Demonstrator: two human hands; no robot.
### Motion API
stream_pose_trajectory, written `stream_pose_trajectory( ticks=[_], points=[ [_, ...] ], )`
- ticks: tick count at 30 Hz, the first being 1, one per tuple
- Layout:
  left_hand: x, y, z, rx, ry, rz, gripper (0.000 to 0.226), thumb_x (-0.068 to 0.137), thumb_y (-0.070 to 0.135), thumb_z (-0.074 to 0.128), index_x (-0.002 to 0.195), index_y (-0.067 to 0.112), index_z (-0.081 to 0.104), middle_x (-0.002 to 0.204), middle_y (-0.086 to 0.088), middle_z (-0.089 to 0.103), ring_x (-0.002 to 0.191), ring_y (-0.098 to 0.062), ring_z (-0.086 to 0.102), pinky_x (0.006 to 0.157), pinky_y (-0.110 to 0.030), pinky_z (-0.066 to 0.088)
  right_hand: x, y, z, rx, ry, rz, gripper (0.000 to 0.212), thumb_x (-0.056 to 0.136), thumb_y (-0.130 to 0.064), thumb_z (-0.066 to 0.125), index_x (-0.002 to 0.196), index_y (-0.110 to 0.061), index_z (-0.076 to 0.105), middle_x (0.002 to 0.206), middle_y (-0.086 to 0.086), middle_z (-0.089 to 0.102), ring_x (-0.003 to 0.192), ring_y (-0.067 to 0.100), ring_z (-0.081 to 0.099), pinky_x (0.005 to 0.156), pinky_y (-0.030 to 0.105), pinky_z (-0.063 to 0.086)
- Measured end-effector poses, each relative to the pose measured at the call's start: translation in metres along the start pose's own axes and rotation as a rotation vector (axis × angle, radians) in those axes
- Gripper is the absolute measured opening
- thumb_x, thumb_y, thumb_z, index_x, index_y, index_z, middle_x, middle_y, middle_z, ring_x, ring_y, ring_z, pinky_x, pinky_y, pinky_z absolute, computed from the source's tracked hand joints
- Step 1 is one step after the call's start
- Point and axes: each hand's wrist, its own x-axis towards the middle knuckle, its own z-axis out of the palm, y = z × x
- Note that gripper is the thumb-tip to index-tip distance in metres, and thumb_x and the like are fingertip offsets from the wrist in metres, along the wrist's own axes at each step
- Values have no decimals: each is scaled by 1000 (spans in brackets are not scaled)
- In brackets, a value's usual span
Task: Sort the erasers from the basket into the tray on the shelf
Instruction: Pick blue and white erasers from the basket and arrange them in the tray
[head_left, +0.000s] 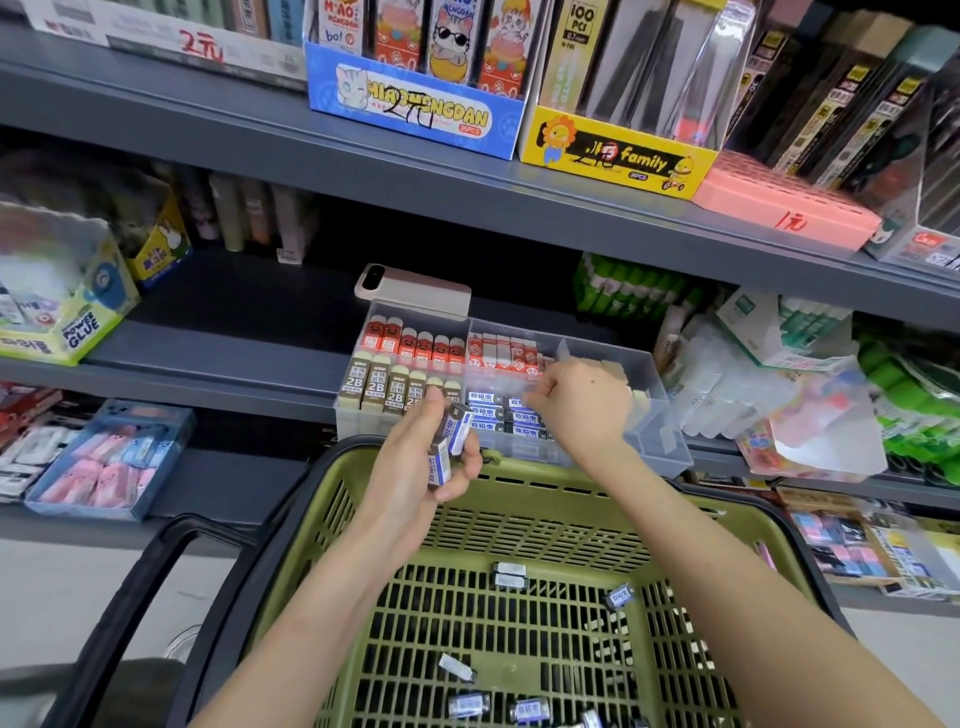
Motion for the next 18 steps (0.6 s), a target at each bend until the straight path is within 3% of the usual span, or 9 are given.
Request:
stream_pose_trajectory(
  ticks=[3, 5, 7, 8, 10, 11, 13, 18],
  points=[
    [0, -1, 1, 12, -10, -2, 39, 82, 47, 47, 87, 8, 52, 61, -8, 57, 44, -14, 46, 34, -17, 26, -1, 4, -7, -82, -83, -120, 23, 93, -30, 48, 80, -18, 62, 81, -1, 60, 84, 23, 62, 70, 28, 38],
    [0, -2, 2, 15, -16, -8, 41, 82, 48, 46, 89, 8, 52, 61, -8, 57, 43, -14, 45, 35, -18, 25, -5, 7, -15, -191, 41, -244, 20, 91, -23, 55, 77, -15, 67, 80, 5, 68, 74, 26, 63, 68, 31, 45],
    [-1, -3, 2, 15, -28, -15, 42, 83, 48, 45, 90, 7, 53, 61, -9, 57, 42, -13, 45, 35, -18, 25, -15, 4, -30, -60, 228, -289, 19, 85, -25, 66, 69, -15, 71, 61, 4, 65, 60, 25, 57, 60, 29, 43],
    [0, -3, 3, 17, -34, -16, 43, 84, 49, 44, 91, 7, 54, 62, -9, 57, 42, -13, 45, 34, -18, 26, -21, 1, -38, 101, 201, -327, 20, 86, -31, 64, 73, -18, 73, 62, 0, 66, 63, 21, 54, 61, 28, 40],
    [0, -3, 3, 33, -48, -14, 46, 85, 50, 43, 90, 7, 57, 61, -9, 57, 41, -12, 43, 34, -18, 26, -32, -8, -53, 459, -63, -401, 20, 87, -40, 61, 94, -26, 73, 81, -13, 68, 79, 12, 51, 69, 27, 39],
    [0, -4, 3, 46, -56, -12, 48, 85, 51, 42, 90, 7, 59, 60, -9, 56, 41, -12, 42, 34, -18, 26, -36, -13, -57, 515, -169, -428, 23, 86, -41, 63, 102, -27, 72, 88, -16, 65, 86, 11, 49, 76, 26, 38],
    [-1, -5, 5, 71, -68, -11, 53, 86, 52, 39, 91, 5, 63, 57, -8, 54, 41, -12, 39, 34, -19, 24, -43, -21, -59, 492, -226, -471, 25, 84, -40, 65, 103, -25, 71, 87, -16, 61, 89, 10, 47, 82, 28, 37],
    [-2, -5, 7, 97, -66, 14, 55, 85, 52, 38, 91, 2, 61, 62, -13, 58, 44, -14, 46, 35, -19, 26, -44, -22, -60, 637, -310, -361, 10, 86, -24, 66, 94, -21, 70, 81, -12, 61, 82, 11, 56, 78, 28, 45]
  ],
)
